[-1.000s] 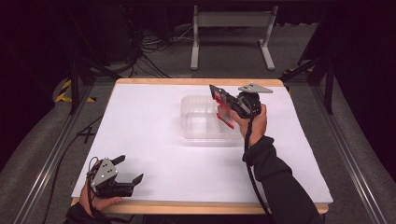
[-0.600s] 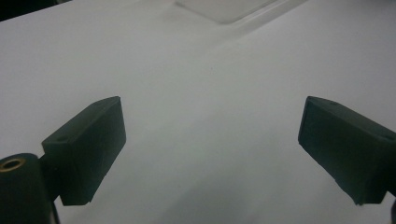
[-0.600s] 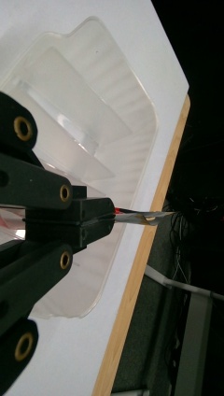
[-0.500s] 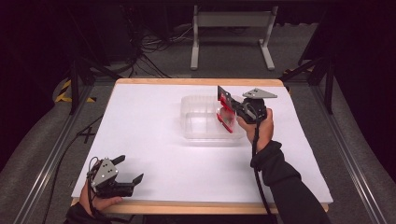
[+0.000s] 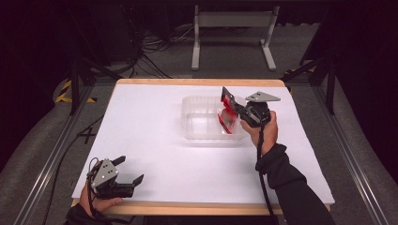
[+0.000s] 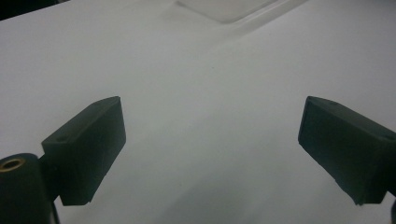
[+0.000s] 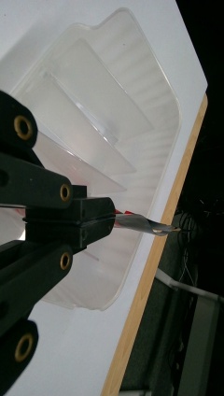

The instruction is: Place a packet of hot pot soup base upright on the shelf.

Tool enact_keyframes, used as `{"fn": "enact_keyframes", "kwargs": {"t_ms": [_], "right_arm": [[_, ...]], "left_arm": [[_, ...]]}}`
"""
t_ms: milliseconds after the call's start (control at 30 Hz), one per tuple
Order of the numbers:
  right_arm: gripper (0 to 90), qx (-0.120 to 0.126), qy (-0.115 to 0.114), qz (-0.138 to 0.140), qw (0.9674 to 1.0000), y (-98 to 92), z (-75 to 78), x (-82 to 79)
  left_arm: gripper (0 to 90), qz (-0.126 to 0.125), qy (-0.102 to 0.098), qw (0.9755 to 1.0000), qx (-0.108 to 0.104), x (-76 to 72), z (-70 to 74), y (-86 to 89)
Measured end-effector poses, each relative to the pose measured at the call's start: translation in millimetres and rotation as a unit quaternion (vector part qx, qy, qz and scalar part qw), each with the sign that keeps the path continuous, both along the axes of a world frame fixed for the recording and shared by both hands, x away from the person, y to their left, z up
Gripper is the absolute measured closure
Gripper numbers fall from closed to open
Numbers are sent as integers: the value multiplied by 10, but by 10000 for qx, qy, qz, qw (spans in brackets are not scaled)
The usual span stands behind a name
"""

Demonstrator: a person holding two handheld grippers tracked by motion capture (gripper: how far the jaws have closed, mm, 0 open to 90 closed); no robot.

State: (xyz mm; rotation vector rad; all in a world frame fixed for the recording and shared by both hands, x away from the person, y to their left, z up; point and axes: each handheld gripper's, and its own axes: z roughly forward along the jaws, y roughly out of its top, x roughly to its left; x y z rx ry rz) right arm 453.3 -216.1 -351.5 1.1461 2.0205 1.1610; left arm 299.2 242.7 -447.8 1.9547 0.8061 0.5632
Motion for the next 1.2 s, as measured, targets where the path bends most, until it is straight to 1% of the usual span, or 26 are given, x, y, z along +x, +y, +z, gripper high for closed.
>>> {"fn": "enact_keyframes", "kwargs": {"t_ms": [133, 200, 267, 433, 567, 700, 800, 1000, 1100, 1200], "right_arm": [[897, -77, -1, 25, 10000, 2, 3, 1], [894, -79, -31, 101, 9999, 6, 6, -1], [890, -112, -48, 104, 9999, 15, -2, -1], [871, -123, 10, 149, 9998, 13, -16, 22], [852, -296, 81, 190, 9994, 35, -40, 58], [843, -350, 133, 231, 9990, 41, -49, 85], [838, -452, 152, 275, 9985, 51, -39, 92], [820, -492, 198, 319, 9981, 34, -30, 90], [816, -469, 209, 365, 9980, 6, -9, 75], [815, -534, 189, 383, 9977, -16, 15, 62]], "left_arm": [[82, 7, 11, 10000, 5, 1, -1, 0], [83, -6, 10, 10000, 16, 3, -3, 0], [82, 7, 17, 10000, 14, 3, -2, 3], [82, 4, 23, 10000, 16, 5, -4, 0], [82, 9, 37, 10000, 14, 5, -3, 1], [82, 5, 41, 10000, 17, 7, -4, 3], [82, 4, 39, 10000, 10, 6, -4, 4], [82, 15, 34, 10000, 23, 4, -3, 3], [82, 7, 37, 10000, 21, 5, -5, -2], [82, 7, 37, 10000, 22, 6, -5, -3]]}}
